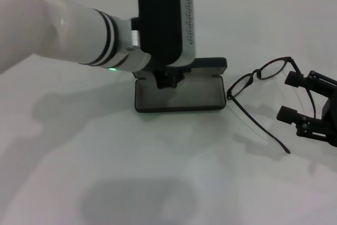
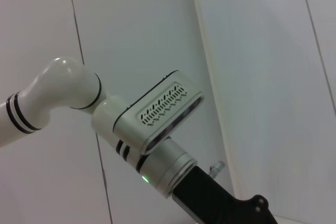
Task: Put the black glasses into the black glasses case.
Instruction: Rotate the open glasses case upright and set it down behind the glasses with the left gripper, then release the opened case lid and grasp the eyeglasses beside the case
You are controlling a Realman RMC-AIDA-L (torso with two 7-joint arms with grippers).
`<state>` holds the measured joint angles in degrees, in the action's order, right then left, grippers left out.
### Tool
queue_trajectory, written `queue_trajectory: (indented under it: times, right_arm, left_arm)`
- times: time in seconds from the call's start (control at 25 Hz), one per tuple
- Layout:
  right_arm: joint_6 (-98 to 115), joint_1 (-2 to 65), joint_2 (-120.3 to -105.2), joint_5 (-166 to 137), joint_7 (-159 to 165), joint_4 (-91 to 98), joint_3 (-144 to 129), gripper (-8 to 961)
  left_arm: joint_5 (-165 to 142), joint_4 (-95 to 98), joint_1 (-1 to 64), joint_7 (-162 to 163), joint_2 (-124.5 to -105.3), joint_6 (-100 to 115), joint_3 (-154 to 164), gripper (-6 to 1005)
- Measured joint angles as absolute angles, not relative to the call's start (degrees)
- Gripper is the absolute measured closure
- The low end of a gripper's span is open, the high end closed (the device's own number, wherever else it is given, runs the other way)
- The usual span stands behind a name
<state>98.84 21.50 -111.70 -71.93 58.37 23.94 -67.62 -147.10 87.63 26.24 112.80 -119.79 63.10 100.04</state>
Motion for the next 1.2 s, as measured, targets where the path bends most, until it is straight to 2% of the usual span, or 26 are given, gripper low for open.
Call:
queue_trajectory:
  times: [0.32,0.8,0.92,1.12,1.2]
  right_arm:
    - [98.8,21.5,-112.05,-71.8,58.3,23.8,-67.5,156]
    - [98.7,21.6,-111.92,-71.8,58.3,23.8,-67.5,158]
    - [98.9,21.6,-111.75,-71.9,58.4,23.8,-67.5,158]
    - [99.3,22.0,-111.50,-72.0,58.7,24.3,-67.5,158]
    - [99.9,22.2,-111.22,-72.1,58.8,24.4,-67.6,159]
  left_arm:
    - [-146.0,83.7,28.5,111.8,-119.79,62.8,100.4,774]
    - [-143.0,85.5,27.6,113.1,-119.77,64.0,98.3,761]
    - [-136.7,87.5,26.6,111.9,-119.63,67.2,93.1,531]
    - [-116.1,85.5,25.2,108.4,-119.25,82.1,74.5,299]
    - [-107.4,78.9,25.2,106.3,-118.49,90.3,66.1,276]
